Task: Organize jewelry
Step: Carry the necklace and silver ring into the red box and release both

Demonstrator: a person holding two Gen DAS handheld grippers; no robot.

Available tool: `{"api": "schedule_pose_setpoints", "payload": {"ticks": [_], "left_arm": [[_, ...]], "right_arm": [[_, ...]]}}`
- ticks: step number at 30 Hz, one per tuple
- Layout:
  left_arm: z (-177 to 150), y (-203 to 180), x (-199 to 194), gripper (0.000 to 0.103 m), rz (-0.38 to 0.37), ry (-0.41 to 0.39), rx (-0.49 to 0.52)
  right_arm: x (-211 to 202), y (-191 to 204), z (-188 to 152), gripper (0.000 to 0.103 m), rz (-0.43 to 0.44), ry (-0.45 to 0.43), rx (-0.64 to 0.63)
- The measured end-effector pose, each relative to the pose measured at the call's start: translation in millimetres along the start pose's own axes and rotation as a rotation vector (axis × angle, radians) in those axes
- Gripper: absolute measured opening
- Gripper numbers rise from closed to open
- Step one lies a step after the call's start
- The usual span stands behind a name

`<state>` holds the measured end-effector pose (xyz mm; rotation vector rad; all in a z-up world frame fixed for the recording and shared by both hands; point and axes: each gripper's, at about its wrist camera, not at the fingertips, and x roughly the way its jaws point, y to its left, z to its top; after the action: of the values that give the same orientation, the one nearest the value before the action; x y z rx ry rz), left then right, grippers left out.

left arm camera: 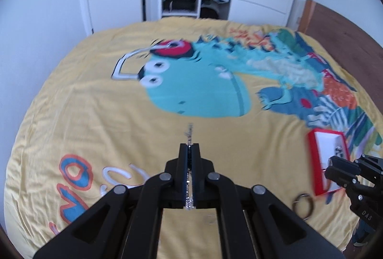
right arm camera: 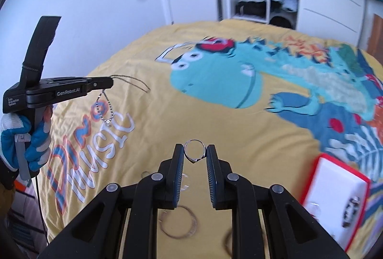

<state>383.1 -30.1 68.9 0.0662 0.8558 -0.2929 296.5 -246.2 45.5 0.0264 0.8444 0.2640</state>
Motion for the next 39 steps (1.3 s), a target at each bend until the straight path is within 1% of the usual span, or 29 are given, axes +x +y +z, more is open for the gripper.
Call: {"api": "schedule_pose_setpoints", "payload": {"ticks": [3,8,13,17,21,24,28,30,33,36,39], "left_arm": [[10,-33,-11,0.002,-0.034,-0.016,0.014],[21,-100,-15,0.002,-0.098,-0.022,0.061],[28,-177,-2,0.002,-0.168,-0.006,0.125],[25,-231,21,0.002,-0.218,0.023,0.163],[17,-280,51,0.002,-0.257,0.067,0.201],[12,-314,77,0.002,-0.274,0.098,0.225],[7,-347,107,0.002,-0.294,0.13,0.244],[3,-360,120,0.002,-0.297,0.142,0.254],[-5,-376,137,0.002,-0.277,0.147,0.282],[-15,-384,152,0.002,-0.249,0.147,0.288],[-25,-388,168,0.003,-0.234,0.165,0.286]], "right_arm": [[-27,-23,-4,0.019,-0.037,-0.024,0.016],[-65,-82,-14,0.019,-0.112,-0.053,0.077],[-91,-142,-29,0.019,-0.183,-0.067,0.138],[-96,-182,-41,0.019,-0.23,-0.062,0.175],[-89,-224,-57,0.019,-0.26,-0.044,0.224],[-74,-253,-71,0.019,-0.273,-0.017,0.257],[-52,-279,-87,0.019,-0.281,0.017,0.293],[-40,-291,-95,0.019,-0.281,0.033,0.308],[-22,-305,-105,0.019,-0.281,0.053,0.326],[-9,-315,-113,0.019,-0.281,0.073,0.331],[5,-321,-121,0.019,-0.277,0.099,0.333]]}}
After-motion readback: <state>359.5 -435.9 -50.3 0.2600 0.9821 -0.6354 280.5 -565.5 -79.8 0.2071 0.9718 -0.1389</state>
